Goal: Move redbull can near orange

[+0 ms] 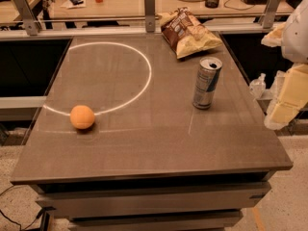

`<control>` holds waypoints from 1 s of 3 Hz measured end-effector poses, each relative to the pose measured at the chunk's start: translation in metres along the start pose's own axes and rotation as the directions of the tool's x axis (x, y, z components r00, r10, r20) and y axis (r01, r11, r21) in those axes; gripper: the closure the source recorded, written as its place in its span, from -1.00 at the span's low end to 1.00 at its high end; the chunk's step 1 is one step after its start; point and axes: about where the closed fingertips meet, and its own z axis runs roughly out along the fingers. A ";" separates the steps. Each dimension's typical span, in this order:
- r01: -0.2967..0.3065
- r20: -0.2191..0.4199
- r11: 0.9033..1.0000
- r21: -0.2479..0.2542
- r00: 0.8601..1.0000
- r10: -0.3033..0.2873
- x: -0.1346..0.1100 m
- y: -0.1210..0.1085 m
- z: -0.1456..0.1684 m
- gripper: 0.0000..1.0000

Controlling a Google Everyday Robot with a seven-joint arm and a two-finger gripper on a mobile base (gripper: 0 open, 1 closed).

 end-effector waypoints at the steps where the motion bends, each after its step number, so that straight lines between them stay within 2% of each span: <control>1: 0.000 0.000 1.000 0.000 1.000 0.000 0.000 0.000 0.000 -1.00; 2: -0.062 0.080 0.998 -0.025 0.995 0.064 0.006 0.000 0.003 -1.00; 3: -0.228 0.245 0.971 -0.073 0.939 0.239 0.047 -0.010 0.033 -1.00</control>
Offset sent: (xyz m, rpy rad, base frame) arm 0.0065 -0.0438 -0.0109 0.6700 0.0793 -0.2396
